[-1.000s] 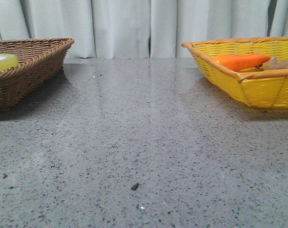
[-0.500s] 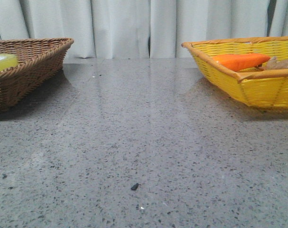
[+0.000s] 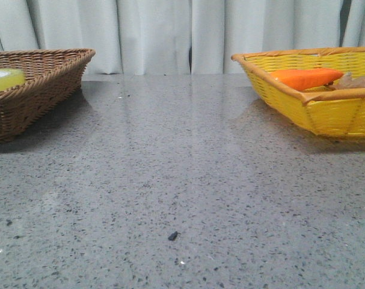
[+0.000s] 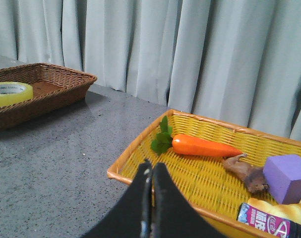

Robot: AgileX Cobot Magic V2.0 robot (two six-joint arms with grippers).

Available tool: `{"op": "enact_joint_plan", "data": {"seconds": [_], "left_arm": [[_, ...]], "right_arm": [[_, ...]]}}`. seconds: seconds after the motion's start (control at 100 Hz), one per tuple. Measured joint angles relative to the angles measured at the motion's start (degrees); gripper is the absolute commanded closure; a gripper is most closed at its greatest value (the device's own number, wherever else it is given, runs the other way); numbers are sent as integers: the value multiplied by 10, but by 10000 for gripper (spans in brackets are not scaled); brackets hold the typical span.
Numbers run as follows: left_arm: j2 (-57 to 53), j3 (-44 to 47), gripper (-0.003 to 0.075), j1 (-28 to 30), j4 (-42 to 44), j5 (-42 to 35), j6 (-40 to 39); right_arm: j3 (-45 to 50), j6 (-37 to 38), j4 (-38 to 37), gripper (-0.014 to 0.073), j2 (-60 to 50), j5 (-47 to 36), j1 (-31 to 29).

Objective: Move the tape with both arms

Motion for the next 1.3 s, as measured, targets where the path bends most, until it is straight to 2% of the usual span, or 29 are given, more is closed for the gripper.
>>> {"op": "enact_joint_plan", "data": {"seconds": [0.24,0.43,1.09,1.3], "left_arm": [[0,3,741,5,-17,81,-42],[0,3,741,5,-48,85,-45],[0,3,741,5,-51,85,-45],[0,3,741,5,-51,85,-45]], "right_arm": [[0,0,0,660,0,2,0],[0,0,0,660,0,2,0],[1,0,0,660,0,3,0],[39,0,0,660,0,-3,-20]]}}
